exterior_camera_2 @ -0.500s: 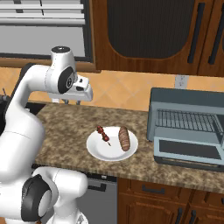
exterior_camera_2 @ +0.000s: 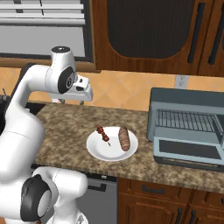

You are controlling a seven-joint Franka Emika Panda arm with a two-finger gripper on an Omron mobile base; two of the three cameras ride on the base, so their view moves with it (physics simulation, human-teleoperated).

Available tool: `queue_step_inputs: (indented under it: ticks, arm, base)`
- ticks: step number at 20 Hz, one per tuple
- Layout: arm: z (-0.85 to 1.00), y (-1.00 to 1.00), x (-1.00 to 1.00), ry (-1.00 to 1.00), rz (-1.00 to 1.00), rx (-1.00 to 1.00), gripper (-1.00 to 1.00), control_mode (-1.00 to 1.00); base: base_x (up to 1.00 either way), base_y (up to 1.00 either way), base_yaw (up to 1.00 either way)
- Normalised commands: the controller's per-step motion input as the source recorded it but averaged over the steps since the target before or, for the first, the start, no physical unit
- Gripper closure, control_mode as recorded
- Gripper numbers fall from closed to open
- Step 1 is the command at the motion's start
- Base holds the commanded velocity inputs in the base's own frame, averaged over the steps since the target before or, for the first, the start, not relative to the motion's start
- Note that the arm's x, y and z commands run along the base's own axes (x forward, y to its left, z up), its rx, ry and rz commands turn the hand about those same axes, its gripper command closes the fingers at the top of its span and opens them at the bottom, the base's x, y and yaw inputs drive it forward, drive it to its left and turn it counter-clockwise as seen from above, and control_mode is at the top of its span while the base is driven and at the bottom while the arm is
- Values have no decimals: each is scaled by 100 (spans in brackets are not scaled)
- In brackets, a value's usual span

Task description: Pick up the kebab skewer and baguette bread, and place them inside the toaster oven. Close the toaster oven door and start by setting the timer.

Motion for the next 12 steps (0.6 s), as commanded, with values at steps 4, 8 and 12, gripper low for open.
queue_step_inputs:
  ticks: [4, 8, 12]
  arm:
    - [0, 0, 0, 0, 0, 0, -100, 100]
    - [0, 0, 0, 0, 0, 0, -100, 100]
    - [0, 0, 0, 0, 0, 0, -100, 100]
  base:
    - [0, -64, -1]
    - [0, -67, 0]
    - [0, -53, 0]
